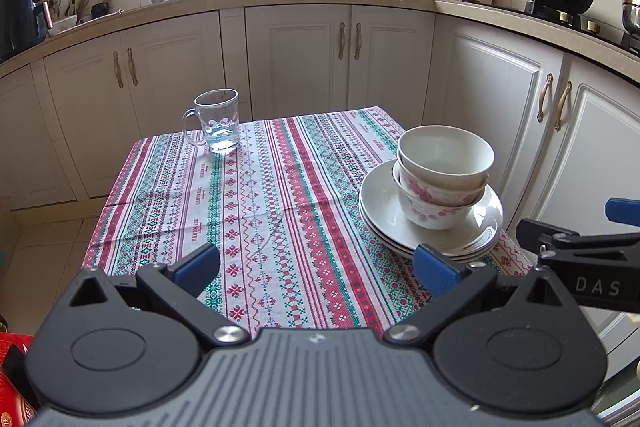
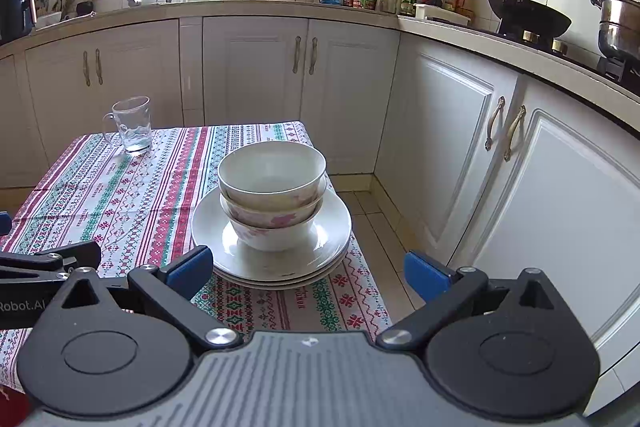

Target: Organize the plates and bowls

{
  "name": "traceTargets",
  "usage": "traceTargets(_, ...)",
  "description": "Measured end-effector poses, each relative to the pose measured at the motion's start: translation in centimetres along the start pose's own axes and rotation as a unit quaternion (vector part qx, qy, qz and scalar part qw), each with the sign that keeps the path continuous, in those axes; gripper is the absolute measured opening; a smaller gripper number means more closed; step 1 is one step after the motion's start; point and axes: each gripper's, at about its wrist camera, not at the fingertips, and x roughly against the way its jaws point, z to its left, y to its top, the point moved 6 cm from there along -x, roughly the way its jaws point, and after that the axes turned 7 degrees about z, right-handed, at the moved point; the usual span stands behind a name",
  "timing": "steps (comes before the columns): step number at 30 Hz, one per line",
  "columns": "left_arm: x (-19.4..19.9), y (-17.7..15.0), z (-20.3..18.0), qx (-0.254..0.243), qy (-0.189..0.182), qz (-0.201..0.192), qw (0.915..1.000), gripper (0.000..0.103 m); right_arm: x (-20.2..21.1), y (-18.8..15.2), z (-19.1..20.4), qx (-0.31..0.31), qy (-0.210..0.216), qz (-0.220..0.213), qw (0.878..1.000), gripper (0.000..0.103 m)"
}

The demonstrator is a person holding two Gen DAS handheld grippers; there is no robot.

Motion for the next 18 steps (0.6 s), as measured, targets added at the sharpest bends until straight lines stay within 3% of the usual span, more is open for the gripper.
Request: traceTargets(18,-0.06,-0.18,-0.01,0.002,0.0,0.002,1.0,0.102,0.16,0.1,-0.12,0.002,-0.004,-0.001,1.0,0.103)
